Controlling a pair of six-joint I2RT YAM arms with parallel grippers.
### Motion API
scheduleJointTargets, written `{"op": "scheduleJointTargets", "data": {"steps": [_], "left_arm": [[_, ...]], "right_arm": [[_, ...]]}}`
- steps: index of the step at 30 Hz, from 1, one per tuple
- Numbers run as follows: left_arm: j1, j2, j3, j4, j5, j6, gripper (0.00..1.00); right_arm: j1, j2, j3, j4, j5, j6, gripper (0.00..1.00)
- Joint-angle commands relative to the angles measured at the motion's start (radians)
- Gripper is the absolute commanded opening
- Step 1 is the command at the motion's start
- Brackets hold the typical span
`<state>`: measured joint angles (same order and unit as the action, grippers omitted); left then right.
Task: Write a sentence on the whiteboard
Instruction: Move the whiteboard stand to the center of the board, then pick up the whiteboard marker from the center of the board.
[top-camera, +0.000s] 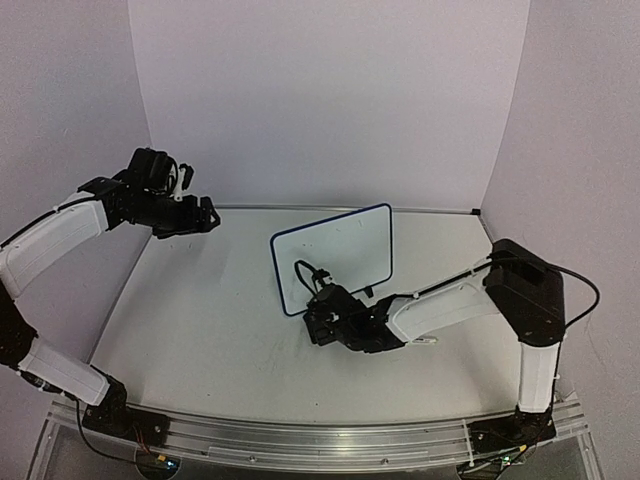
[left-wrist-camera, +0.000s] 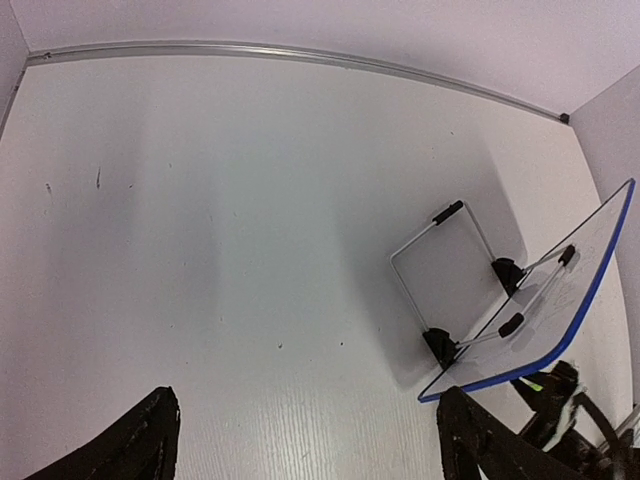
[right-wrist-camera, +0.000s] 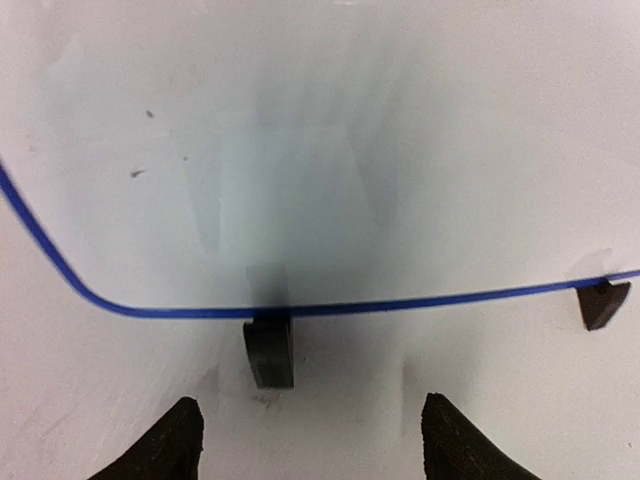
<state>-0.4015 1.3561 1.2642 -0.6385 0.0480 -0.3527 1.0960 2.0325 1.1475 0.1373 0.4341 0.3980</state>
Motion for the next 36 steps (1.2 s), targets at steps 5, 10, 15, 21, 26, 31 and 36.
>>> {"op": "scheduleJointTargets", "data": {"steps": [5,10,15,21,26,31,36], "left_arm": [[0.019,-0.022,0.144,-0.180,0.042,0.131,0.91],[0.021,-0.048,0.103,-0.149,-0.033,0.186,0.91],[0.021,-0.068,0.027,-0.103,-0.110,0.207,0.91],[0.021,-0.109,-0.071,-0.038,-0.154,0.216,0.91],[0.021,-0.113,-0.111,-0.019,-0.149,0.214,0.91],[0.021,-0.101,-0.118,-0.020,-0.137,0.211,0.91],[0.021,-0.097,-0.121,-0.018,-0.134,0.210,0.92]], "right_arm": [[0.009,-0.360,-0.094,-0.369,0.076,0.204,0.81],[-0.028,-0.471,-0.113,-0.595,0.027,0.409,0.87],[-0.148,-0.516,-0.146,-0.662,-0.141,0.587,0.84],[-0.252,-0.509,-0.210,-0.665,-0.230,0.759,0.78],[-0.286,-0.512,-0.248,-0.666,-0.245,0.877,0.73],[-0.298,-0.530,-0.339,-0.663,-0.243,1.047,0.73],[-0.299,-0.543,-0.358,-0.651,-0.198,1.093,0.73]]}}
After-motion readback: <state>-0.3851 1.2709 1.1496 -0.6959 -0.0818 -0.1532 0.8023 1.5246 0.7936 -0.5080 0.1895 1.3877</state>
